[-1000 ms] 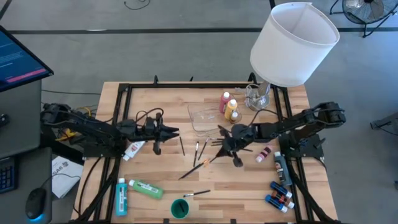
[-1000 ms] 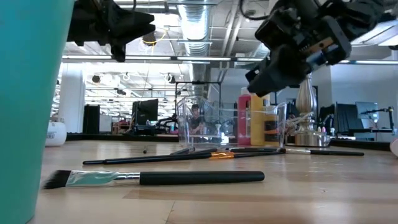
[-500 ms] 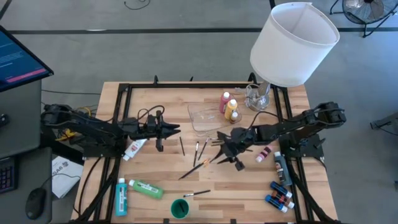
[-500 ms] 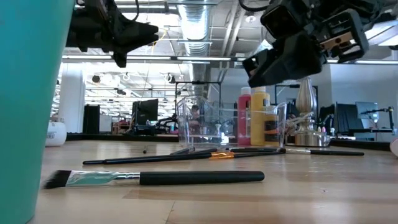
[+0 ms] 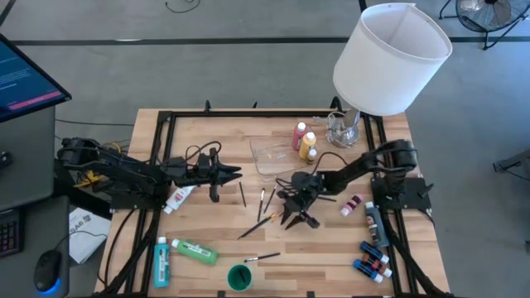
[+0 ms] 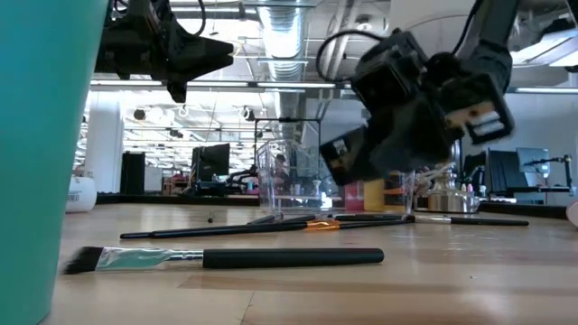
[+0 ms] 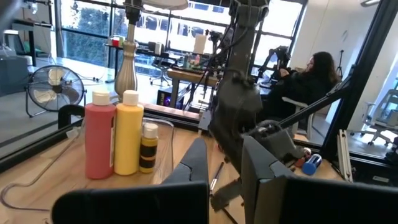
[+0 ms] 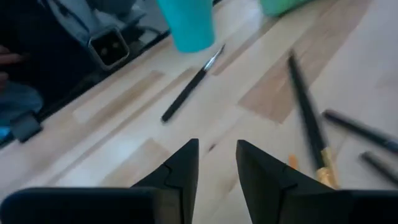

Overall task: Pick & Place Paint Supplies
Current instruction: Put the gold paintbrush into the green cup

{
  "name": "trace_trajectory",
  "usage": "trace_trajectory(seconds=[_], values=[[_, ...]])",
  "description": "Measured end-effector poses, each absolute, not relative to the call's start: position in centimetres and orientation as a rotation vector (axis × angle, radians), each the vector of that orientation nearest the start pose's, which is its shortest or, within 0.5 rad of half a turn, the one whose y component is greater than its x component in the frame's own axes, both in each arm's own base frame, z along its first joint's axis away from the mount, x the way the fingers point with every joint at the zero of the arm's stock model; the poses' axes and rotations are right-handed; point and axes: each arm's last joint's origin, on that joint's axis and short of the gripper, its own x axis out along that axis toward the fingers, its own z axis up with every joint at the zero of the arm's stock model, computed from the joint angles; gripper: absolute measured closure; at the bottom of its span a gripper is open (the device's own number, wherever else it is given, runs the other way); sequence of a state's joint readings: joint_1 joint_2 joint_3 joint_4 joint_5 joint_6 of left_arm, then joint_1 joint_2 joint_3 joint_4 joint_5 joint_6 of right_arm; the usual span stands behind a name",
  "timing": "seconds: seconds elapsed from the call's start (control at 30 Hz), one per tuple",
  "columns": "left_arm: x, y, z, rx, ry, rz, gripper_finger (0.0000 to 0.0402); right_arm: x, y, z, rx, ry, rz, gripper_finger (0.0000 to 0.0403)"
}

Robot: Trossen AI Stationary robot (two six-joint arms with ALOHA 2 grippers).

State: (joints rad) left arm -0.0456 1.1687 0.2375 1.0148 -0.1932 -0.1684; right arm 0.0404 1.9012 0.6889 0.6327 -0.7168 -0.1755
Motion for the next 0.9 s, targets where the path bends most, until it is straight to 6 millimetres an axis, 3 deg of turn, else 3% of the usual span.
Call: trace_trajectory(seconds=[0.2,0.9], values=[[20.7,-0.3,19.4,-0.178,-0.100,0.140,0.0401,32.9,2.8,8.2,-0.009,0.514,0.735,0.0302],[20.7,-0.3,19.4,-0.179,-0.100,0.139,0.0401,33.1,3.3,7.7,-0.128,0.592,0.575,0.0330]])
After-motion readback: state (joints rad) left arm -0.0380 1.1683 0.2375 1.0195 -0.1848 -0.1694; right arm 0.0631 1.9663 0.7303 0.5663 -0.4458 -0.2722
